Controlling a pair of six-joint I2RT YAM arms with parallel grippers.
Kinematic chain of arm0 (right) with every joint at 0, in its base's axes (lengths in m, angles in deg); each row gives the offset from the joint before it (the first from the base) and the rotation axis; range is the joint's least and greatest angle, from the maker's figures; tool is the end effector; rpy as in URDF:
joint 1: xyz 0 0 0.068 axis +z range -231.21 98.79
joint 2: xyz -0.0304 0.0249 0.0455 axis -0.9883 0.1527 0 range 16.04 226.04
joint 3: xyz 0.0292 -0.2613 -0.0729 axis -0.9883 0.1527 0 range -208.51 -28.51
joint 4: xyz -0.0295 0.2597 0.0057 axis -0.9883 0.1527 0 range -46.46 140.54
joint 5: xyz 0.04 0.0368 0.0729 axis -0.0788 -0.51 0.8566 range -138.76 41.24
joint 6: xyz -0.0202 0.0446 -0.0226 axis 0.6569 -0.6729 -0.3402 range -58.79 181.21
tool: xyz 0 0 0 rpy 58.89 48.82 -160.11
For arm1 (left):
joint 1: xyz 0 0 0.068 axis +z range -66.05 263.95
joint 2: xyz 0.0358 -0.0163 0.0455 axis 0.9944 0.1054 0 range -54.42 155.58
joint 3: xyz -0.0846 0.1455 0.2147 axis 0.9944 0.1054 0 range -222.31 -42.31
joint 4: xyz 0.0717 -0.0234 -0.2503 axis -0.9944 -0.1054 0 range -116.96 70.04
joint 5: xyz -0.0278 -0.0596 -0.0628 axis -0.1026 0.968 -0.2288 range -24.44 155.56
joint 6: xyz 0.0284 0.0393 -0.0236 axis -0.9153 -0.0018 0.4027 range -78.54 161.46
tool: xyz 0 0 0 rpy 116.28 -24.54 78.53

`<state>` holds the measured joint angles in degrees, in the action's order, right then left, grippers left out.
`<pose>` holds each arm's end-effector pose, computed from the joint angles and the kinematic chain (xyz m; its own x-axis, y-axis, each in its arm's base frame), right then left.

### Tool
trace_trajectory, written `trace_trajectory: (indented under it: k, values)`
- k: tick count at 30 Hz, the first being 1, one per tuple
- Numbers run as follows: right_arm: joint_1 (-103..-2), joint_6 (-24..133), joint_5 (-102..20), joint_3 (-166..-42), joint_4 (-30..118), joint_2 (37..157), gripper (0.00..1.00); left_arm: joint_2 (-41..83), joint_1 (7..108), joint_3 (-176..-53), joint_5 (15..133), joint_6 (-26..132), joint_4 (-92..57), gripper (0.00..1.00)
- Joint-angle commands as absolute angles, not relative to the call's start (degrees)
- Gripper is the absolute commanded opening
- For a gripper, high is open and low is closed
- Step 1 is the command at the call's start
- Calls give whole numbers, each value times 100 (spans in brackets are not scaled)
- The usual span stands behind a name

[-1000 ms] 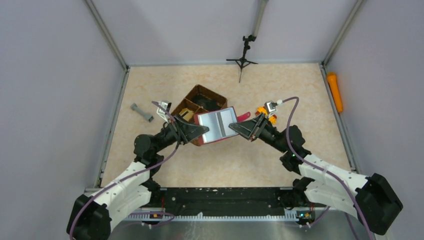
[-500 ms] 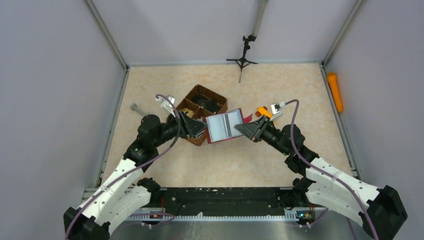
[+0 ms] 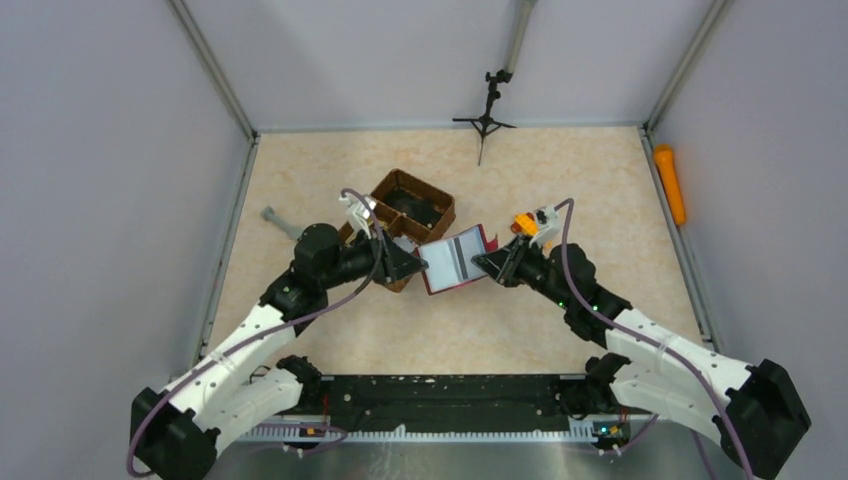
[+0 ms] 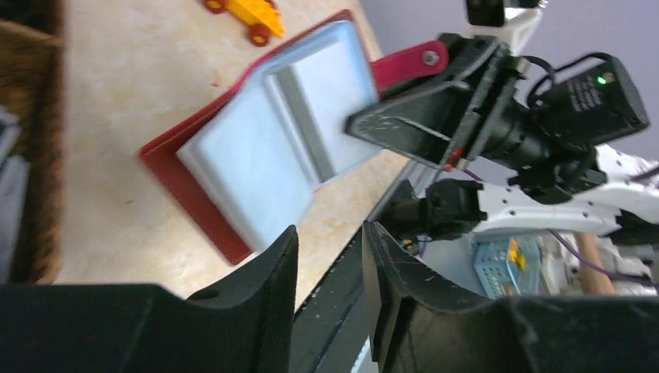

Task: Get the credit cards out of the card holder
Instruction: Remove the credit card from the card holder.

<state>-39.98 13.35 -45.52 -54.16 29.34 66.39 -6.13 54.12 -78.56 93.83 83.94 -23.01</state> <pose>0.1542 0.1379 0.2490 -0.6110 0.4489 -0.6521 -0.3680 0.5682 0.7360 0.1635 -0.1132 0.2906 -0.7304 -0.2668 -0.6288 0.4632 0.4831 -0.7430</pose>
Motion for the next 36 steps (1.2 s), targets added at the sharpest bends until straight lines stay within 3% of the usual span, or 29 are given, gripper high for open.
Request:
trace_trajectory:
  k: [1,14,25,36]
  values:
    - [-3931,1395,-4375,-5687,2455,6777,7,-53,4960,-7805,9890,8870,-807,38]
    - [-3903,921,-4040,-5297,1750,6513,7,858,4724,-8083,9697,8794,-608,34]
    - [-3903,-23,-3553,-4891,827,6369,4,620,4737,-7511,9863,9279,797,32]
    - [-3903,-623,-3369,-4577,-149,6409,2,375,4832,-7224,9804,9696,1009,33]
